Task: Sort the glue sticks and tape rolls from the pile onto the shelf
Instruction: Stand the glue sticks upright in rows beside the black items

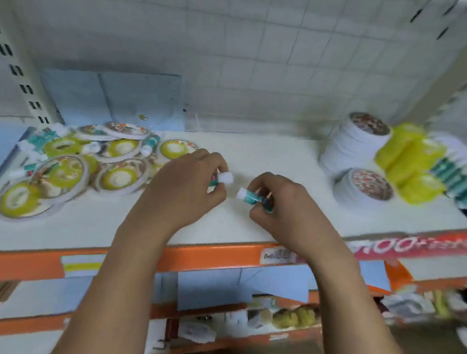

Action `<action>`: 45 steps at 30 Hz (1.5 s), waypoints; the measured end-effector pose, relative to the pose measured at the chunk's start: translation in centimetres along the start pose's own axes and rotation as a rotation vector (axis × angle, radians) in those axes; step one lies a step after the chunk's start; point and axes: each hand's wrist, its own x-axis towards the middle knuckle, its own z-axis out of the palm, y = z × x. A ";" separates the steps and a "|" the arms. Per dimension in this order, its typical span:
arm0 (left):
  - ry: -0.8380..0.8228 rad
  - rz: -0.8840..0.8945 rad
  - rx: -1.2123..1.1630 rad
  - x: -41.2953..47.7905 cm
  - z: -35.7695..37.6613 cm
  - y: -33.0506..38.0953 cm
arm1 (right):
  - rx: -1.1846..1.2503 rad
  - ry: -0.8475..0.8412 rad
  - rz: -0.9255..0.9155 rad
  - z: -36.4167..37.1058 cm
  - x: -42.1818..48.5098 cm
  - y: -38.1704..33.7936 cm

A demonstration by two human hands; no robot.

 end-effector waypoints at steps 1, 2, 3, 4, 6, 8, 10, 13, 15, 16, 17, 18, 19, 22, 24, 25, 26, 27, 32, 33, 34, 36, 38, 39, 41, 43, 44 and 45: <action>-0.025 0.041 -0.005 0.9 1.3 2.0 | 0.000 0.024 0.050 -1.2 -1.1 1.7; -0.050 0.080 -0.003 1.8 2.6 4.0 | 0.000 0.050 0.096 -2.5 -2.2 3.6; -0.069 0.115 -0.001 2.5 3.9 6.1 | -0.003 0.072 0.137 -3.7 -3.3 5.4; -0.083 0.146 -0.005 3.2 5.2 8.2 | -0.009 0.093 0.172 -5.0 -4.5 7.3; -0.104 0.202 -0.021 4.2 7.8 12.4 | -0.018 0.125 0.228 -7.4 -6.8 11.1; -0.126 0.249 -0.040 5.1 10.3 16.6 | -0.020 0.142 0.274 -9.7 -9.2 14.7; -0.146 0.284 -0.065 6.0 12.8 20.7 | -0.025 0.158 0.316 -11.9 -11.3 18.4; -0.183 0.328 -0.105 7.3 16.6 26.4 | -0.061 0.179 0.359 -15.0 -14.1 23.9; -0.203 0.351 -0.108 8.0 19.0 29.7 | -0.067 0.193 0.372 -16.8 -15.5 27.2; -0.213 0.353 -0.104 8.4 20.0 31.0 | -0.066 0.201 0.377 -17.5 -15.9 28.7; -0.222 0.352 -0.100 8.7 20.9 32.0 | -0.063 0.206 0.380 -18.2 -16.2 29.9; -0.233 0.349 -0.097 9.1 21.6 32.8 | -0.058 0.208 0.380 -18.7 -16.3 31.0; -0.244 0.342 -0.095 9.4 22.3 33.4 | -0.048 0.208 0.376 -19.1 -16.4 31.9; -0.260 0.316 -0.082 10.6 23.6 34.3 | -0.020 0.206 0.365 -20.0 -16.0 34.2; -0.268 0.317 -0.065 11.7 24.3 34.9 | -0.010 0.210 0.369 -20.3 -15.3 35.4; -0.271 0.319 -0.057 12.4 24.7 35.2 | -0.007 0.215 0.368 -20.5 -14.9 36.0; -0.275 0.318 -0.052 13.0 25.1 35.4 | -0.005 0.221 0.366 -20.6 -14.5 36.4; -0.283 0.315 -0.050 13.6 25.5 35.5 | -0.002 0.226 0.366 -20.7 -14.1 36.8; -0.322 0.324 -0.062 16.3 27.3 35.7 | 0.006 0.219 0.392 -20.8 -12.6 38.7; -0.325 0.324 -0.065 16.6 27.7 35.7 | 0.003 0.218 0.399 -20.8 -12.3 39.1; -0.330 0.324 -0.063 16.9 28.0 35.8 | -0.002 0.218 0.404 -20.8 -12.1 39.5; -0.345 0.326 -0.048 17.3 28.5 36.0 | -0.012 0.224 0.408 -20.8 -11.7 40.1; -0.365 0.329 -0.032 17.7 28.9 36.2 | -0.003 0.216 0.405 -20.7 -11.5 40.5; -0.376 0.329 -0.021 17.9 29.1 36.3 | 0.008 0.207 0.402 -20.7 -11.4 40.7; -0.398 0.320 0.009 18.3 29.4 36.7 | 0.021 0.191 0.399 -20.9 -11.3 41.1; -0.406 0.307 0.029 18.6 29.7 37.0 | 0.013 0.184 0.394 -21.3 -11.1 41.7; -0.405 0.299 0.040 18.6 29.9 37.2 | 0.005 0.177 0.390 -21.6 -11.0 42.0; -0.400 0.289 0.050 18.7 30.1 37.3 | 0.000 0.167 0.381 -21.8 -10.9 42.4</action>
